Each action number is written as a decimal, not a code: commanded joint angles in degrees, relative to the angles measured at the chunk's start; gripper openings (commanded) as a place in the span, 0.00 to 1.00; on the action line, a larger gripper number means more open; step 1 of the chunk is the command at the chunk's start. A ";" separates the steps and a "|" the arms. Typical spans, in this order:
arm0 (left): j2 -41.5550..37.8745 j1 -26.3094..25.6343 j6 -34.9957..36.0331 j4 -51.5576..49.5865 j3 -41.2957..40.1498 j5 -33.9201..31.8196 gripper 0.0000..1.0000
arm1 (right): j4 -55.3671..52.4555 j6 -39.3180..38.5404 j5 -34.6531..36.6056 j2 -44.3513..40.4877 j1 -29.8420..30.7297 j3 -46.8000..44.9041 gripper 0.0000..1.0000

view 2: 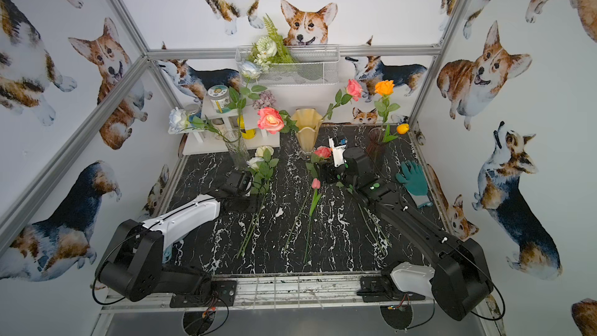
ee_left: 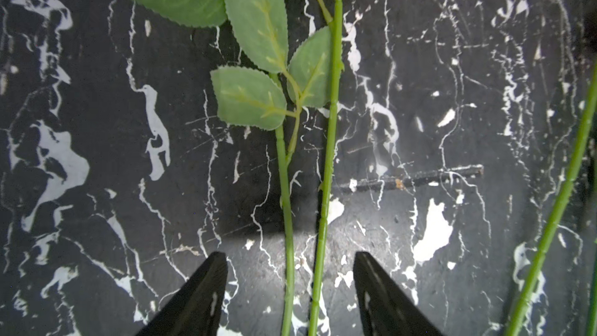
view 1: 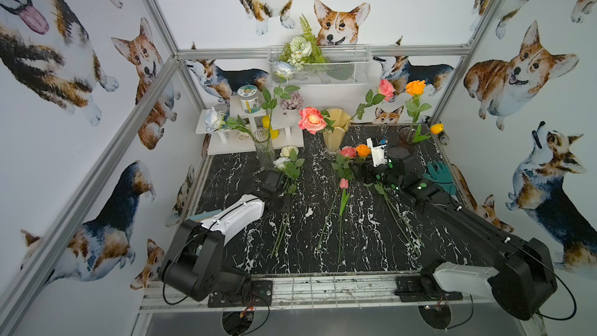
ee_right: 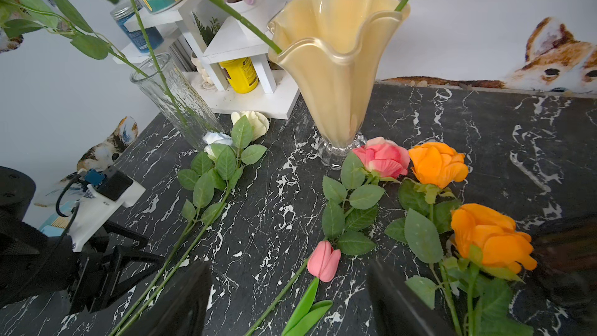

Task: Arrange the flowers in different vases according to their variety
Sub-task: Pick up the flower at the center of the board.

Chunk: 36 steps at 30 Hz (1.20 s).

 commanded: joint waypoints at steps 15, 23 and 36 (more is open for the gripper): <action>7.13 3.74 0.14 -0.04 3.21 3.03 0.52 | -1.11 0.00 0.38 -0.57 0.08 -1.01 0.81; 11.29 3.74 0.76 -1.77 7.24 4.32 0.51 | -1.56 -0.16 0.52 -0.57 -0.52 -1.06 0.80; 18.12 3.83 2.12 -7.86 11.63 3.45 0.35 | -1.91 0.41 -1.02 -1.62 -2.33 -1.64 0.80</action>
